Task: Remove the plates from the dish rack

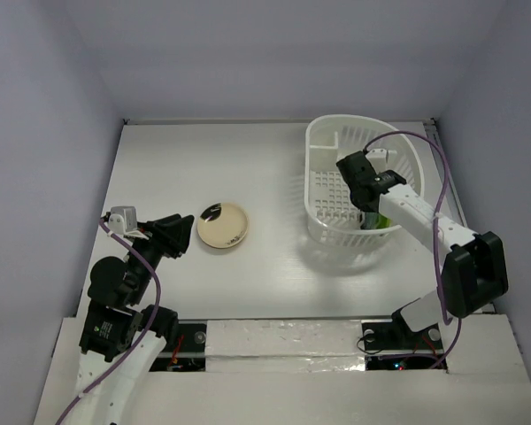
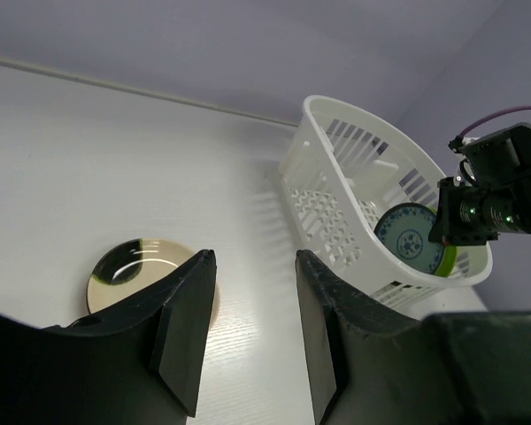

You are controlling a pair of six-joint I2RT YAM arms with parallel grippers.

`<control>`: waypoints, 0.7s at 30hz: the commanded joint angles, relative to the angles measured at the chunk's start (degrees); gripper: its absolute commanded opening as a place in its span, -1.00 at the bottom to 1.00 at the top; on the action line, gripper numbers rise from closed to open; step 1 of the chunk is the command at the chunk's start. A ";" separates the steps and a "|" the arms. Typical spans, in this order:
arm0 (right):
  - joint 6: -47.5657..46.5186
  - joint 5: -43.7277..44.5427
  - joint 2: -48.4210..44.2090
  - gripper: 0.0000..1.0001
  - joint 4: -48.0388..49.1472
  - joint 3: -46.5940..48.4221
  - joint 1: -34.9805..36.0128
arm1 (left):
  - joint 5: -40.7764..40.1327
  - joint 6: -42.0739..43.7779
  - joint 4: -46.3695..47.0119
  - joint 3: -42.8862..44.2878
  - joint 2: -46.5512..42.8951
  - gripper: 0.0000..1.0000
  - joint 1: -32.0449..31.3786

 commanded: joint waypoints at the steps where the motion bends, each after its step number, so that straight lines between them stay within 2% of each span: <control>1: -1.31 2.90 -0.85 -0.77 0.54 3.62 -0.49 | -0.10 0.08 2.64 1.52 0.40 -0.24 -0.43; 6: -2.28 4.13 -1.99 -0.94 -1.31 5.99 -0.49 | -0.10 0.08 2.64 1.52 0.49 -0.24 -0.43; 10: -3.34 4.22 -3.31 -1.00 -1.58 7.13 -0.49 | -0.10 0.08 2.64 1.52 0.41 -0.24 -0.43; 21: -3.78 7.20 -7.53 -1.00 -3.33 12.40 -0.49 | -0.36 -0.01 2.64 1.52 0.67 -0.24 -0.43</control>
